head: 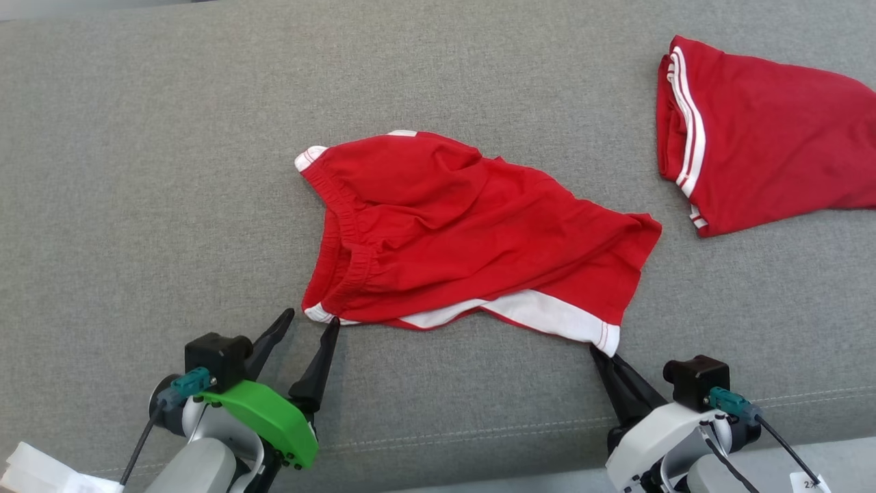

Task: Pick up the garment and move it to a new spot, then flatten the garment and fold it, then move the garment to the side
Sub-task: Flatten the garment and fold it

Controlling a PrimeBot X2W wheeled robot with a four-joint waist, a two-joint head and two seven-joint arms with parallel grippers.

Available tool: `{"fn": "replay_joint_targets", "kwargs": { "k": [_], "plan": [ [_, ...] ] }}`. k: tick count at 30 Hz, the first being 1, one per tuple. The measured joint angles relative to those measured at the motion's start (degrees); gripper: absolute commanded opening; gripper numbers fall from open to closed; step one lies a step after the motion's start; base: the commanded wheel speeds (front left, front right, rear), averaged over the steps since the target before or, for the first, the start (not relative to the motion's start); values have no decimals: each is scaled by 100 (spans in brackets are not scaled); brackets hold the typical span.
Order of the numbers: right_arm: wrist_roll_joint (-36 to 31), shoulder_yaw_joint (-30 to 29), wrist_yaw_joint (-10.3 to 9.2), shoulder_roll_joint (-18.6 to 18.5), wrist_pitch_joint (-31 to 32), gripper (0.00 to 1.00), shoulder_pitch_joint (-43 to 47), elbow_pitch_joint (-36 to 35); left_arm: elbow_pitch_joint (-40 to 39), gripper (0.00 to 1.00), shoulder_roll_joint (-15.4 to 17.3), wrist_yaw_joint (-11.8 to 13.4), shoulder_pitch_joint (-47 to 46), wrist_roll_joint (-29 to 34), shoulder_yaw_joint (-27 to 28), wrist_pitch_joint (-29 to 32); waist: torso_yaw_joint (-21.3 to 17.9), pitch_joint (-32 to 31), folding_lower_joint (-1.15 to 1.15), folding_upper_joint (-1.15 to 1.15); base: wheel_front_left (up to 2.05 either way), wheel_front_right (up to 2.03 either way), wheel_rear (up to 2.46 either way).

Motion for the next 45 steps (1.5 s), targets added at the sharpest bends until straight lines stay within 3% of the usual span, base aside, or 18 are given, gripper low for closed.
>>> {"fn": "replay_joint_targets", "kwargs": {
  "k": [8,9,10,11,12,20,22,23,24,31,39,42,45],
  "plan": [
    [0,0,1,24,-43,0,-70,41,49,100,-9,-48,-242,0,-83,-1,-58,44,0,0,0,0,0],
    [0,-1,1,27,-43,0,-73,46,57,94,-9,-58,-249,-1,-89,-1,-63,46,0,0,0,0,0],
    [0,-1,1,31,-43,0,-77,51,66,81,-10,-65,-251,-1,-99,0,-68,48,0,0,0,0,0],
    [0,-1,1,34,-43,0,-82,56,78,55,-10,-65,-252,-1,-110,0,-73,49,0,0,0,0,0],
    [0,-2,1,37,-43,0,-86,62,88,49,-10,-65,-252,-1,-119,0,-78,50,0,0,0,0,0],
    [1,-27,2,48,-44,0,-105,92,170,42,-11,-67,-253,-11,-175,-1,-99,53,0,0,0,0,0],
    [1,-37,2,51,-44,0,-109,92,201,35,-11,-68,-253,-34,-187,-1,-100,52,0,0,0,0,0],
    [1,-44,2,51,-44,0,-112,92,220,25,-11,-73,-253,-57,-194,-1,-100,52,0,0,0,0,0],
    [1,-52,2,52,-43,0,-114,92,240,0,-12,-73,-253,-66,-204,0,-100,51,0,0,0,0,0],
    [8,-132,1,52,-43,0,-118,86,298,0,-35,-98,-249,-371,-208,7,-90,2,0,0,0,0,0],
    [409,-293,41,-13,-43,0,-248,-377,-33,0,-103,-98,-49,-1307,405,-1,-107,-231,0,0,0,0,0],
    [647,-208,53,-185,-21,0,-355,-601,-268,0,-59,-98,-31,-1541,491,11,-118,-353,0,0,0,0,0],
    [1066,250,53,-396,254,0,-515,-1032,-643,0,-22,-98,-31,-1883,500,166,-125,-491,0,0,0,0,0]
  ]
}}
